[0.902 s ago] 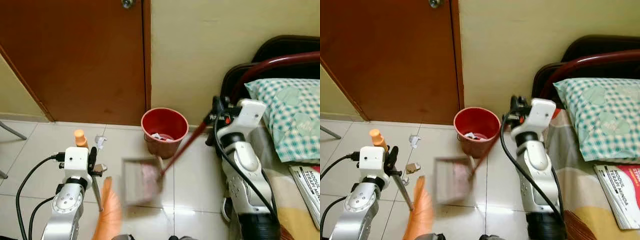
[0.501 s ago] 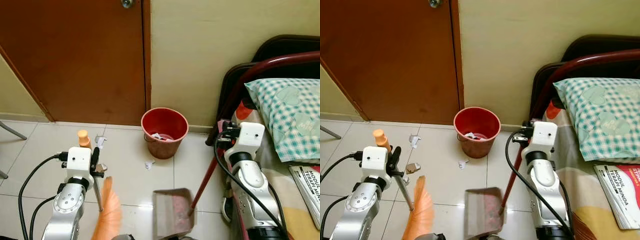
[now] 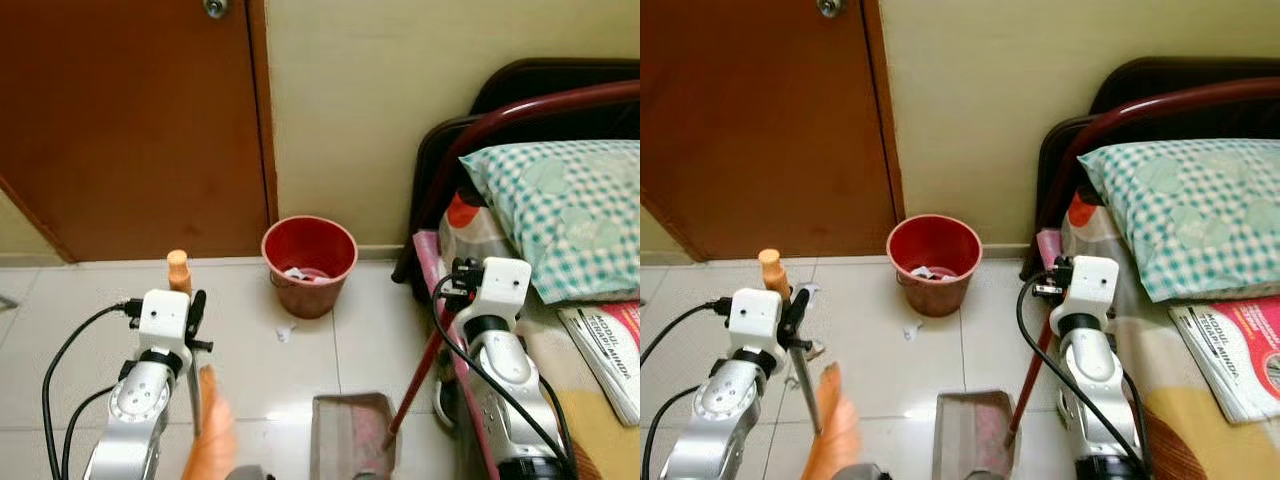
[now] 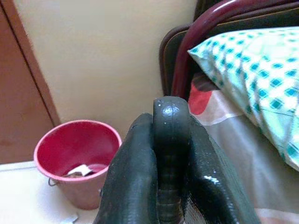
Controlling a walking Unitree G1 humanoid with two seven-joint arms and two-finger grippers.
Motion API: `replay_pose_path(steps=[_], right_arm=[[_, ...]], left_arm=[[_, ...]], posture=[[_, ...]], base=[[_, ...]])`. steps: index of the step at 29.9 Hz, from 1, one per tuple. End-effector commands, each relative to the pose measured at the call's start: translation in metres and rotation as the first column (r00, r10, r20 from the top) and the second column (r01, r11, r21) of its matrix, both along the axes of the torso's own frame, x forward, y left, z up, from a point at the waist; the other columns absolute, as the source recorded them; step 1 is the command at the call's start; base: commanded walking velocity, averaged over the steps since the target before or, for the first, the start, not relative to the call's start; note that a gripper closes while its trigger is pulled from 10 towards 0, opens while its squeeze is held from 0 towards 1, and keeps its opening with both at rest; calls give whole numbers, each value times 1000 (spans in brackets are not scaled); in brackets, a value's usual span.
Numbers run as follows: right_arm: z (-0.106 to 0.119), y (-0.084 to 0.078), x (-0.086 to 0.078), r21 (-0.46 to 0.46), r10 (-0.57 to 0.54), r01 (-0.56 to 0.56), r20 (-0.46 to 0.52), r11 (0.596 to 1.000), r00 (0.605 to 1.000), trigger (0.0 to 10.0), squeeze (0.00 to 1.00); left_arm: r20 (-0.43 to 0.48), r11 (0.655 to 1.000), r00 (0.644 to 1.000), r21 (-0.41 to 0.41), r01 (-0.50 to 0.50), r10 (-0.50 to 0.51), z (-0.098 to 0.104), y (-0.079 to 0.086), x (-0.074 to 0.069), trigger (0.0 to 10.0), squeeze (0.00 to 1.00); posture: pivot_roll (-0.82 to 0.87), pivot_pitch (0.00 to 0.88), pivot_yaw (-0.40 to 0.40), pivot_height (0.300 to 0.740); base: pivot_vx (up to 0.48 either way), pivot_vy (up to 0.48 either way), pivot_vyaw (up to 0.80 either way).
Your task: Sweep floor
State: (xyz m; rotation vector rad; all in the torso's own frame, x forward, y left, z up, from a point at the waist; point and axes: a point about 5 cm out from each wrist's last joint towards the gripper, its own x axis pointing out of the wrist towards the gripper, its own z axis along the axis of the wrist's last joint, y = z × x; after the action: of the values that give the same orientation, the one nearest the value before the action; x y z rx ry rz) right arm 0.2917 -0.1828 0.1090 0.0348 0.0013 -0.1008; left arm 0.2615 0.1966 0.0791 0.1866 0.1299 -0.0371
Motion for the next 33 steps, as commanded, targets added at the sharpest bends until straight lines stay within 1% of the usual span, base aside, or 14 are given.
replay_pose_path(steps=[1, 16, 19, 22, 27, 33], right_arm=[[3, 1, 1, 7, 8, -8, 23, 1000, 1000, 10000, 0], [2, 0, 2, -2, 4, -4, 25, 1000, 1000, 10000, 0], [1, -1, 1, -14, 6, -6, 25, 1000, 1000, 10000, 0], [-2, 1, -2, -31, 24, -24, 18, 999, 1000, 10000, 0], [-10, 0, -8, -44, 39, -38, 1, 998, 999, 10000, 0], [-13, 0, -9, -41, 39, -39, -10, 998, 999, 10000, 0]], left_arm=[[10, 1000, 1000, 14, 6, -6, 2, 1, -1, 10000, 0], [27, 1000, 999, 11, 17, -17, 4, -2, 0, 10000, 0], [48, 1000, 999, -1, 19, -19, 8, -2, 0, 10000, 0], [70, 1000, 997, -8, 18, -17, 12, 0, 0, 10000, 0], [74, 1000, 997, -12, 8, -7, 12, 1, 0, 10000, 0], [75, 1000, 997, -14, 12, -11, 12, 1, 0, 10000, 0]], posture=[[89, 140, -8, 740], [86, 143, -5, 740], [85, 145, -4, 740], [85, 146, -5, 740], [86, 148, -6, 740], [84, 152, -7, 740]], base=[[0, 0, -513], [0, 0, -454], [0, 0, 0], [319, 0, 0], [406, 0, 0], [416, 0, 0]])
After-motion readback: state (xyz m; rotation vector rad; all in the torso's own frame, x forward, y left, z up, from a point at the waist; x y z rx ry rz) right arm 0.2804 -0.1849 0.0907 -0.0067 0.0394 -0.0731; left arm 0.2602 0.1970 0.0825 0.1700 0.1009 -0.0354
